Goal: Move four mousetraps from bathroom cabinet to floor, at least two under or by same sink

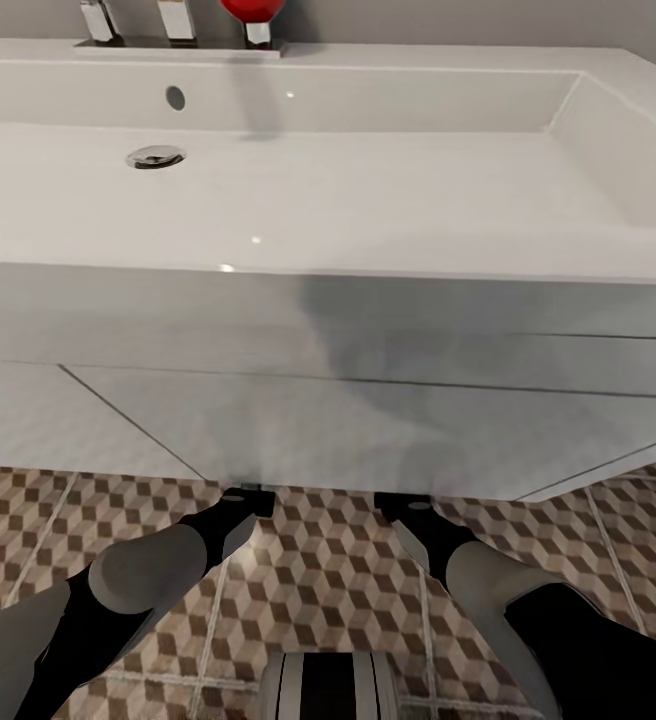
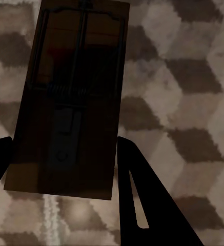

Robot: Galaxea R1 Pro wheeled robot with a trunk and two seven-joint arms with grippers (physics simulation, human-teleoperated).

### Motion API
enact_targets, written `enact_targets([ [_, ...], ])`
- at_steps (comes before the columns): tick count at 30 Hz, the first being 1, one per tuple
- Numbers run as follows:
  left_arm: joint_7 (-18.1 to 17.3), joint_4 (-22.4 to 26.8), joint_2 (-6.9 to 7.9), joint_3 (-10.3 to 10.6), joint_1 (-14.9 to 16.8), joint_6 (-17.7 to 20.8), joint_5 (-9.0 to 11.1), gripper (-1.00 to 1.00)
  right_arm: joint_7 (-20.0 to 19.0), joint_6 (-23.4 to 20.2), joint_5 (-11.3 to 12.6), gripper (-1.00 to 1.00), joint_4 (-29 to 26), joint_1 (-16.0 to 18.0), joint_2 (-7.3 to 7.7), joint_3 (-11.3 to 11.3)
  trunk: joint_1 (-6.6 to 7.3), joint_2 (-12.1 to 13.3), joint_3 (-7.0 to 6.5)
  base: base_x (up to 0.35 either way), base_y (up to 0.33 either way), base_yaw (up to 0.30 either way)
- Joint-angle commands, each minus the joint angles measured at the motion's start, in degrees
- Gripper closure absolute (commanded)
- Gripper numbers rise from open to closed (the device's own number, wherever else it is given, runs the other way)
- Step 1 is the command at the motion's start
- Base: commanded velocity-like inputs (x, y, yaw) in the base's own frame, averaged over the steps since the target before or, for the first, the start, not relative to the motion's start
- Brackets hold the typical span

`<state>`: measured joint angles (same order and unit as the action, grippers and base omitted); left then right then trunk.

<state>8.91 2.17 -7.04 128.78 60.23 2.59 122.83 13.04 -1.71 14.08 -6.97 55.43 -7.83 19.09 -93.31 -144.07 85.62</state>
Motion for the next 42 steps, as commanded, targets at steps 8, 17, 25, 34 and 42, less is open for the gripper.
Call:
enact_targets([
  [8, 0.32, 0.13, 0.07, 0.42, 0.06, 0.13, 0.13, 1.00, 0.32, -0.14, 0.68, 1.00, -0.11, 0.02, 0.01, 0.51, 0.01, -0.02, 0.77, 0.000, 0.000, 0.000],
  [17, 0.32, 0.11, 0.09, 0.42, 0.06, 0.13, 0.13, 1.00, 0.30, -0.14, 0.68, 1.00, -0.12, 0.02, 0.01, 0.51, 0.01, -0.02, 1.60, 0.000, 0.000, 0.000],
  [25, 0.32, 0.11, 0.09, 0.42, 0.06, 0.13, 0.13, 1.00, 0.29, -0.14, 0.68, 1.00, -0.15, 0.02, 0.01, 0.51, 0.01, -0.02, 2.34, 0.000, 0.000, 0.000],
  [34, 0.32, 0.11, 0.13, 0.42, 0.06, 0.13, 0.13, 1.00, 0.24, -0.10, 0.68, 1.00, -0.15, 0.02, 0.01, 0.51, 0.01, -0.02, 3.17, 0.000, 0.000, 0.000],
  [42, 0.32, -0.19, 0.13, 0.49, 0.06, 0.13, 0.13, 1.00, 0.35, 2.28, 0.68, 1.00, -0.39, 0.02, 0.13, 0.51, 0.01, -0.02, 3.91, 0.000, 0.000, 0.000],
])
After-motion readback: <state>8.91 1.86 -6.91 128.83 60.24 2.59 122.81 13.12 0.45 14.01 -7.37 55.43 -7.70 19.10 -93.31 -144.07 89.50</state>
